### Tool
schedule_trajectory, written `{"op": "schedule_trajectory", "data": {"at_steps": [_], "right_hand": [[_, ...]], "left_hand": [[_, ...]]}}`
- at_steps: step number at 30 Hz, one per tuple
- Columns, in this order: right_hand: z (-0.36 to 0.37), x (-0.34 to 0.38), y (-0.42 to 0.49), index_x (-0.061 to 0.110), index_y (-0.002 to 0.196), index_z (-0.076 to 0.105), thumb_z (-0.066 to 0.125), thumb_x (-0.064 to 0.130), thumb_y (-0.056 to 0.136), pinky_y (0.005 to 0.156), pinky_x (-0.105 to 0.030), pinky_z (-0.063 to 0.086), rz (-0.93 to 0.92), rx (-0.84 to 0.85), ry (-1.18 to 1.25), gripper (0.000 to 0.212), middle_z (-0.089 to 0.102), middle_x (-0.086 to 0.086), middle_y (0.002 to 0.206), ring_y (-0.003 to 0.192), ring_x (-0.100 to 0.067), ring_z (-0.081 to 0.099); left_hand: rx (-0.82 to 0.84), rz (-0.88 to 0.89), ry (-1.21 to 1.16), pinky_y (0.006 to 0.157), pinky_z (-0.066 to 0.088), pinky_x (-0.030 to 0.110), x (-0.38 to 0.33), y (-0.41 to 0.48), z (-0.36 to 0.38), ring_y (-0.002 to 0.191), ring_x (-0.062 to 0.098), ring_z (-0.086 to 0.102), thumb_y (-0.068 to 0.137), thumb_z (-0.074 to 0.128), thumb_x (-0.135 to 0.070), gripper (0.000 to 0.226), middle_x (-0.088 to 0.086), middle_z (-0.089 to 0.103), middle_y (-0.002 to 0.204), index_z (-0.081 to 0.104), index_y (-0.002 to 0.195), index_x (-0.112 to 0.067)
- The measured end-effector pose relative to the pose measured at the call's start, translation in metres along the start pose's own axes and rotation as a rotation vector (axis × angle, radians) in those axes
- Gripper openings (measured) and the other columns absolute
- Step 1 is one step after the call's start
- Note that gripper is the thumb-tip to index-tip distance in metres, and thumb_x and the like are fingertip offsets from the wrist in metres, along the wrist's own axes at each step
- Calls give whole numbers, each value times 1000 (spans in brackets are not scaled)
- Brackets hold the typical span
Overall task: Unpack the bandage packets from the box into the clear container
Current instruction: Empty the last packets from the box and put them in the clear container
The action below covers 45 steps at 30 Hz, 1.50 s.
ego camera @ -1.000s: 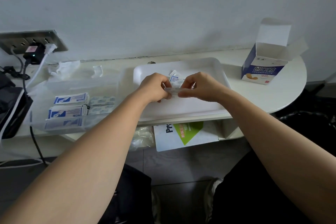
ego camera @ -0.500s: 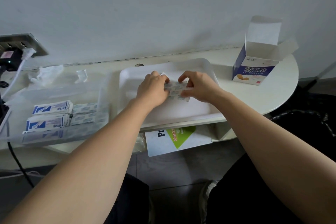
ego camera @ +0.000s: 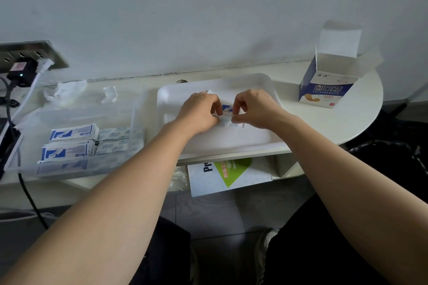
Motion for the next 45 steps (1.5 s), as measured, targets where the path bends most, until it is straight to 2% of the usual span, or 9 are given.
{"op": "schedule_trajectory", "data": {"at_steps": [7,10,13,17,21,33,36,41,45], "right_hand": [[9,9,-9,18,76,65,77,23,73,56,-22,36,-43,50,31,13,53,5,71,61,-10,45],[-3,6,-8,16,75,65,77,19,74,50,-10,35,-12,-10,137,13,58,7,68,57,-4,47],[-5,2,-8,14,78,67,79,16,73,50,-7,37,24,37,212,13,61,4,68,57,-4,49],[16,-2,-10,15,84,66,79,14,73,56,-14,38,54,199,165,17,58,5,69,62,-9,49],[19,-6,-6,20,96,61,80,15,71,56,-18,38,71,154,168,32,56,4,74,68,-14,50],[19,-7,-6,18,109,56,81,38,70,79,-30,41,90,134,-103,51,44,-2,104,92,-18,43],[18,-2,-5,19,108,58,81,38,70,83,-29,40,56,127,-121,48,41,-2,105,96,-18,41],[6,12,-7,17,88,65,77,26,74,69,-30,42,-39,21,-80,20,51,0,93,83,-19,50],[0,17,-8,18,86,66,78,27,73,70,-34,47,-65,-39,-53,20,54,0,88,80,-19,52]], "left_hand": [[68,-59,-26,64,38,25,14,-18,-2,79,19,52,76,68,-13,25,-2,55,92,57,95,-23],[21,-87,-20,68,41,27,20,-19,-6,84,22,55,75,70,-14,32,4,54,100,58,104,-20],[44,-99,-38,68,43,26,21,-19,-7,86,23,58,80,67,-17,14,2,61,92,64,93,-18],[140,-114,-10,69,43,25,22,-21,1,85,19,59,80,68,-28,8,-5,60,85,62,83,-25],[73,-146,-11,75,47,29,25,-19,1,88,20,57,74,75,-43,28,-3,60,91,58,90,-28],[153,-185,30,68,45,27,18,-15,12,89,25,59,76,77,-27,38,1,58,103,58,108,-21],[123,-154,22,65,43,27,15,-14,11,89,23,56,74,78,-24,36,3,58,107,59,104,-19],[89,-138,-19,68,43,26,14,-16,2,87,20,58,74,76,-17,24,-3,59,91,57,86,-23],[52,-173,-75,54,39,23,20,-19,-9,77,19,55,72,78,-15,24,-1,59,88,62,88,-24]]}}
Point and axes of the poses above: each hand's wrist, its own y-axis towards the middle knuckle, its own z-axis out of the palm, x = y × z, the point moved 8 cm from there along y, towards the middle knuckle
